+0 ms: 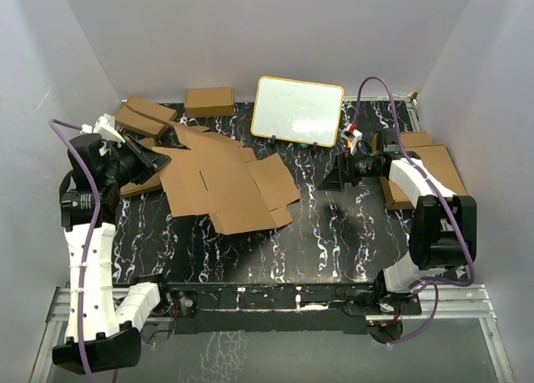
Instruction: Fold the paper box
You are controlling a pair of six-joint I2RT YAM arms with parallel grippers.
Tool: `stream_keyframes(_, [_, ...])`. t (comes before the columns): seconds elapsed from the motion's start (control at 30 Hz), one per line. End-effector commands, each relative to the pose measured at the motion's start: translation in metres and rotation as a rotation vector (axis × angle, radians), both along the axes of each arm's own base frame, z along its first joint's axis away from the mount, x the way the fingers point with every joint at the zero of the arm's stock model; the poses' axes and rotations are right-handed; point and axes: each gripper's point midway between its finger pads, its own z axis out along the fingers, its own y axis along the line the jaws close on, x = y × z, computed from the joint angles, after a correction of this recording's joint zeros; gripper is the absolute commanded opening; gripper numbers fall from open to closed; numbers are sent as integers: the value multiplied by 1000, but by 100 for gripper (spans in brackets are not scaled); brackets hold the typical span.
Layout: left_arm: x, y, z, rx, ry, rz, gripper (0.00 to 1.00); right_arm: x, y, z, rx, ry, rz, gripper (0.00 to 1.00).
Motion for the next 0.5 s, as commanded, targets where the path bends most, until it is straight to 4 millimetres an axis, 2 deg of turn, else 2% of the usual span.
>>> stream_keyframes(0.0, [-8, -28, 28, -116, -99, -116, 0, 26, 8, 7, 6, -64, 4, 98])
stream_keyframes(0.03, [-11, -32, 31, -128, -111, -134, 0, 29, 8, 1, 3, -53, -4, 98])
stream_keyframes(0.07, [-13, -34, 33, -132, -122, -145, 0, 28, 17, -4, 5, -39, 15, 98])
stream_keyframes(0.2, [-25, -43, 41, -150, -151, -197, 0, 35, 29, -18, 5, -13, 48, 98])
stream_keyframes(0.47, [-41, -55, 28, -200, -136, -259, 0, 67, 30, -45, -45, 37, 4, 98])
